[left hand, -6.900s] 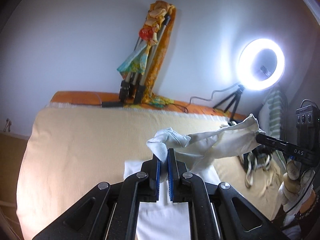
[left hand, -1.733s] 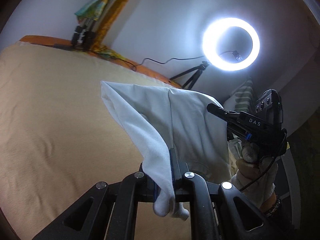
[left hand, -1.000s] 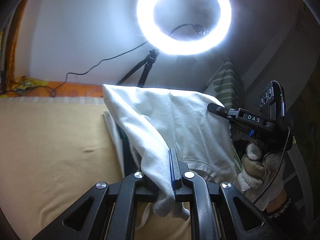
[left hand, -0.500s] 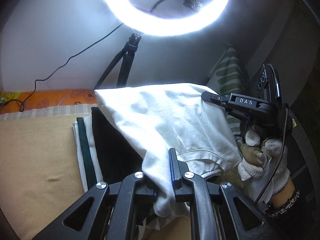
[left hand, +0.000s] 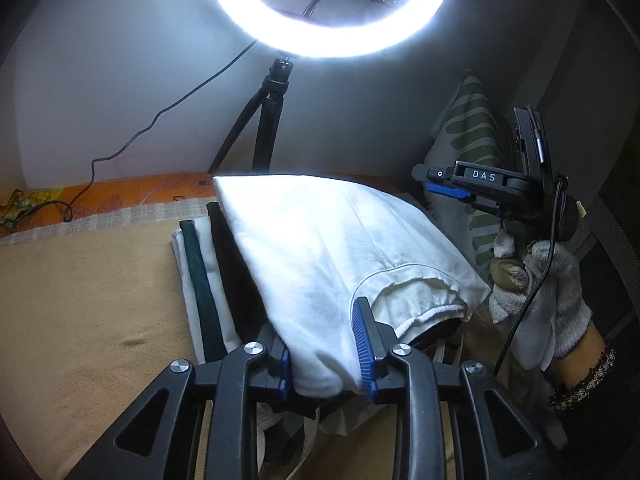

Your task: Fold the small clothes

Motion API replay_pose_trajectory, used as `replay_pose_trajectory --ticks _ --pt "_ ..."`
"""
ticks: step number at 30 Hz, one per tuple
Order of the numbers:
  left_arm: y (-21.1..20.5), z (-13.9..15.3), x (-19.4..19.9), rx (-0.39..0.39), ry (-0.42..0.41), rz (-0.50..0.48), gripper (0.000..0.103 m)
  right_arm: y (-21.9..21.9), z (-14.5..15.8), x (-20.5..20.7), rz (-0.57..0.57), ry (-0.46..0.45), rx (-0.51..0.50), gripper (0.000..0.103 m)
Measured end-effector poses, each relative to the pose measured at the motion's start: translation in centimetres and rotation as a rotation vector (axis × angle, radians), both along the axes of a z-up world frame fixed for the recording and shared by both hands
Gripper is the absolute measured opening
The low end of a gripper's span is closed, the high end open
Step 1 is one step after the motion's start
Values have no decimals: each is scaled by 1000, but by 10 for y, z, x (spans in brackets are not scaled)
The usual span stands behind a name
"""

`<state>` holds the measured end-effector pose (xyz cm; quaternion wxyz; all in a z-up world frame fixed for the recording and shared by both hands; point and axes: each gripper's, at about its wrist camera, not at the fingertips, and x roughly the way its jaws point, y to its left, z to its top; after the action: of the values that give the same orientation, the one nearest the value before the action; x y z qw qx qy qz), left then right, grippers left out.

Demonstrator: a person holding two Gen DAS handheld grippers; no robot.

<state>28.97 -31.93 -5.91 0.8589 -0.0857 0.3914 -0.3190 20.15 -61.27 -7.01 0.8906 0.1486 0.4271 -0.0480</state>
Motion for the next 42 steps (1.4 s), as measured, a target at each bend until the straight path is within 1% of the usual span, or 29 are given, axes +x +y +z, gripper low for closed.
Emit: replay_pose_trajectory --ticks 7,15,19,23,25,27,29,30,31,32,34,36,37,38,39,40,42 --pt "13 11 -19 21 -17 11 29 17 21 -16 -4 -7 -43 38" --pt "29 43 -50 30 -80 10 31 43 52 -49 -21 -34 -53 38" --pt "40 59 -69 23 -107 11 32 61 72 -67 -20 -55 -74 43" --pt "51 71 -88 27 -141 13 35 80 88 -82 -19 -69 -100 43" --pt "57 77 -99 32 -156 11 39 90 94 -91 -25 -72 -119 43" --pt "64 82 -108 36 -173 15 48 101 100 -100 -30 -79 -133 43" --pt "71 85 -116 39 -187 18 52 111 105 -110 -40 -89 -146 44" --pt "75 87 -121 41 -194 18 56 117 107 -115 -46 -94 -154 47" --pt "78 89 -125 42 -200 18 57 121 109 -119 -51 -100 -161 57" --pt "81 90 -129 43 -207 17 61 127 112 -126 -57 -111 -171 65" --pt "87 93 -139 51 -221 14 68 138 115 -135 -57 -120 -182 66" --pt "92 94 -149 60 -239 14 78 151 117 -143 -55 -119 -204 67" --pt "94 95 -154 64 -249 14 80 158 118 -147 -60 -119 -214 71" --pt "97 96 -158 67 -259 15 85 162 119 -151 -65 -121 -213 77" --pt "100 97 -164 71 -270 18 90 166 120 -157 -72 -124 -208 80" --pt "102 98 -168 71 -276 20 92 168 120 -161 -82 -128 -200 86" --pt "107 98 -176 74 -290 19 97 174 121 -169 -102 -133 -186 87"
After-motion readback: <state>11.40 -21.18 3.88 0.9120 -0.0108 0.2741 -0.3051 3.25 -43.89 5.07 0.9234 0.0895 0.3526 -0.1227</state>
